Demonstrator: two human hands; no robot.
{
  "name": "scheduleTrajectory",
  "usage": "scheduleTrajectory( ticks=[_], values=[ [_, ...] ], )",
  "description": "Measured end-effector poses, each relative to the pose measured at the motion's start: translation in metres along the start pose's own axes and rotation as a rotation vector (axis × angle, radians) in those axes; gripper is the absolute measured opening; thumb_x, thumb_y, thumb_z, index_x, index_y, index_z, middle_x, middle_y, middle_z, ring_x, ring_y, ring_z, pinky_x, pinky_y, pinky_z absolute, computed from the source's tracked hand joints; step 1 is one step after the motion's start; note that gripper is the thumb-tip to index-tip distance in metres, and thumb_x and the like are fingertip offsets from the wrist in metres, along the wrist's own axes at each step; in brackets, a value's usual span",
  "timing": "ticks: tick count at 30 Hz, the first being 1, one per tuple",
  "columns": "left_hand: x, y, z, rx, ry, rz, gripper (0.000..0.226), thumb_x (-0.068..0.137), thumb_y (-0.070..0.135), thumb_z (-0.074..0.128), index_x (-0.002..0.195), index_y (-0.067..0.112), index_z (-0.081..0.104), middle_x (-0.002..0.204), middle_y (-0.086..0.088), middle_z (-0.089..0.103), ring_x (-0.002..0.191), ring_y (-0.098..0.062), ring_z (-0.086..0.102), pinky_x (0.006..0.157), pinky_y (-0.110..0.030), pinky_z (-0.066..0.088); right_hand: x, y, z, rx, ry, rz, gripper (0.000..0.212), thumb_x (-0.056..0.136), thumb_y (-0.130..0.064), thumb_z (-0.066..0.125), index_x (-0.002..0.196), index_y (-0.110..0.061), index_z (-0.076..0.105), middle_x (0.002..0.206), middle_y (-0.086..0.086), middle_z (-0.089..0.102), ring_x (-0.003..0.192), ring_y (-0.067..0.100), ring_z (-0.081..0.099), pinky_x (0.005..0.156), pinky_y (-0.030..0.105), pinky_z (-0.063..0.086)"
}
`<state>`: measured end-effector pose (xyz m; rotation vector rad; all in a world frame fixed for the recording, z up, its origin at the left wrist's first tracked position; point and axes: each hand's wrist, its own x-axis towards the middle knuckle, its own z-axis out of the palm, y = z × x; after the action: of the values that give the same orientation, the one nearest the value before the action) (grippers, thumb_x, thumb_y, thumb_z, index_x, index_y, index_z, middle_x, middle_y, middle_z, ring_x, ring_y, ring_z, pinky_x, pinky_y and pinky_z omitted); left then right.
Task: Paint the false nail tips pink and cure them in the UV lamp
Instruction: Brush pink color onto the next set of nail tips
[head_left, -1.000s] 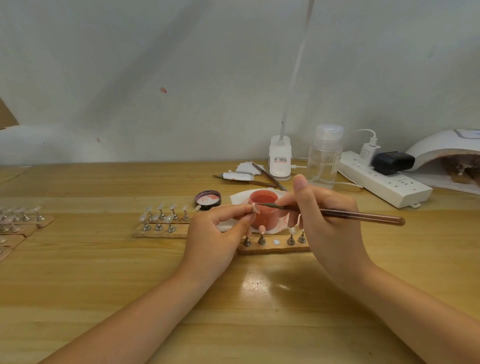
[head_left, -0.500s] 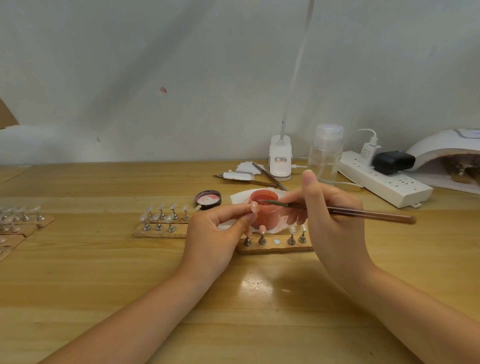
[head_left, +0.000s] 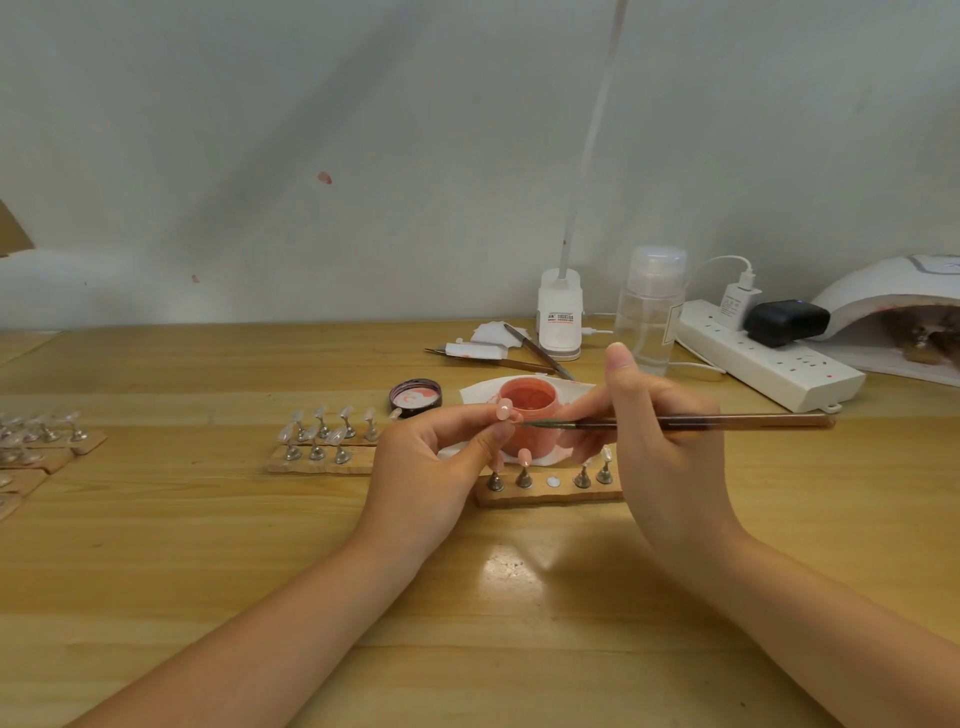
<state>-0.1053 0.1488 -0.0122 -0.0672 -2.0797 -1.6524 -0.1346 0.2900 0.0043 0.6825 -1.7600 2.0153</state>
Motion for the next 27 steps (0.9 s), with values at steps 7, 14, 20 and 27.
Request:
scheduleTrajectory(
  ticks=[7, 14, 20, 27],
  values=[
    [-0.0003, 0.0008, 0.0002, 0.008, -0.01, 0.002, 0.012, 0.076, 0.017, 0.067, 0.087, 0.02, 0.072, 0.055, 0.011, 0.065, 0.057, 0.001, 0.058, 0.064, -0.008, 0.045, -0.0012, -0.0038, 0.0024, 0.025, -0.058, -0.012, 0.037, 0.086, -0.029, 0.045, 0.066, -0.007, 0.068, 0.058, -0.011, 0.068, 0.05, 0.003, 0.062, 0.048, 0.012, 0.047],
    [-0.0007, 0.0004, -0.0009, 0.046, 0.003, 0.015, 0.008, 0.075, 0.019, 0.069, 0.081, 0.024, 0.072, 0.057, 0.012, 0.065, 0.066, 0.0, 0.061, 0.08, -0.023, 0.045, 0.0011, -0.0056, -0.0022, 0.036, 0.02, 0.015, 0.045, 0.085, -0.037, 0.042, 0.051, -0.02, 0.067, 0.048, -0.002, 0.062, 0.041, 0.007, 0.054, 0.045, 0.014, 0.045],
    [-0.0011, 0.0007, -0.0013, 0.006, 0.005, 0.045, 0.013, 0.069, 0.029, 0.069, 0.079, 0.02, 0.069, 0.061, 0.009, 0.066, 0.064, -0.005, 0.062, 0.072, -0.017, 0.05, 0.0014, -0.0007, -0.005, -0.018, 0.032, -0.04, 0.042, 0.092, -0.033, 0.046, 0.06, -0.016, 0.067, 0.055, 0.0, 0.065, 0.047, 0.005, 0.057, 0.048, 0.014, 0.045],
    [-0.0009, 0.0014, -0.0008, 0.041, -0.007, 0.057, 0.013, 0.071, 0.03, 0.07, 0.077, 0.019, 0.07, 0.063, 0.012, 0.066, 0.071, -0.006, 0.063, 0.081, -0.028, 0.047, -0.0003, -0.0008, -0.0025, -0.14, -0.078, -0.188, 0.032, 0.089, -0.032, 0.042, 0.07, -0.022, 0.066, 0.06, -0.017, 0.063, 0.061, -0.002, 0.061, 0.058, 0.01, 0.043]
  ],
)
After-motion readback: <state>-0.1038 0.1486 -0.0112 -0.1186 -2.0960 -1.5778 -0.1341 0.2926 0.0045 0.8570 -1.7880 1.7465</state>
